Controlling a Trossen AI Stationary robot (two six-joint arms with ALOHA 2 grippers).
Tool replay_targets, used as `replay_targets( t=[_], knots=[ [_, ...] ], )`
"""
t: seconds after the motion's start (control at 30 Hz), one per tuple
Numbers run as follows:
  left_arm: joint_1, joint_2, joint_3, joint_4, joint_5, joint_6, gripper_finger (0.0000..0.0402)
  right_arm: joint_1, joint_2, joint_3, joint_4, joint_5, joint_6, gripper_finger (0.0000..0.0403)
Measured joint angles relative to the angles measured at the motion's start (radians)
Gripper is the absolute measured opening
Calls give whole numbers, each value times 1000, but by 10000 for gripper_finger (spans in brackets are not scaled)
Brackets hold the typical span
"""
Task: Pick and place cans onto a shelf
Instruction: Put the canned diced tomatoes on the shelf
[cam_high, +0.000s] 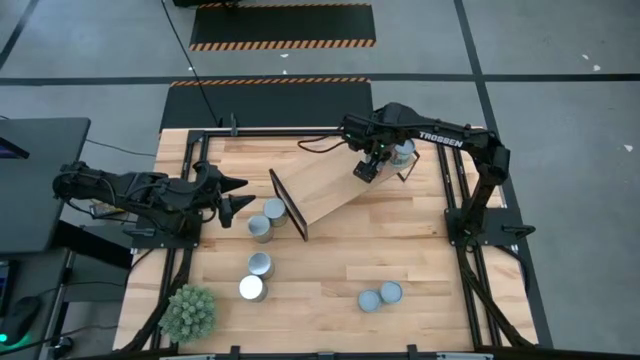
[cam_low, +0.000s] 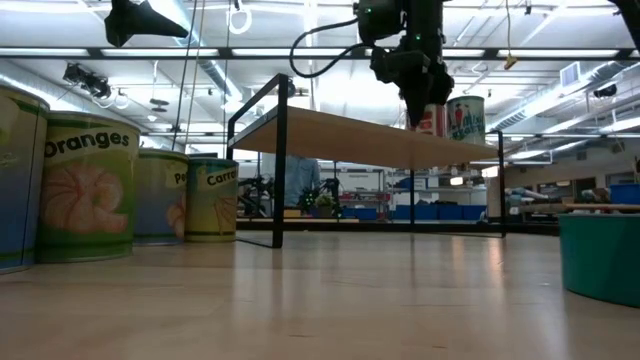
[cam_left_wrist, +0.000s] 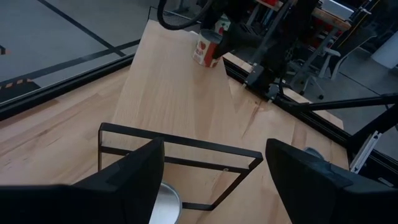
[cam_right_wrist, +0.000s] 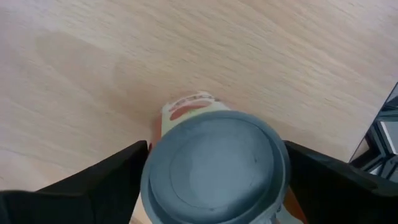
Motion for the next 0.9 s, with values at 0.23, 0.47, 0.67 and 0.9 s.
replay_targets(
  t=[0.23, 0.47, 0.67, 0.9],
  knots=[
    [0, 0, 0, 0, 0, 1, 286, 11, 1, 60, -8, 48, 2, 371],
    [0, 0, 0, 0, 0, 1, 286, 15, 1, 73, 80, 58, -162, 371],
    [0, 0, 0, 0, 0, 2, 286, 29, 1, 41, 197, 120, -251, 363],
    [0, 0, 0, 0, 0, 2, 286, 17, 1, -2, 167, 220, -194, 356]
  ],
)
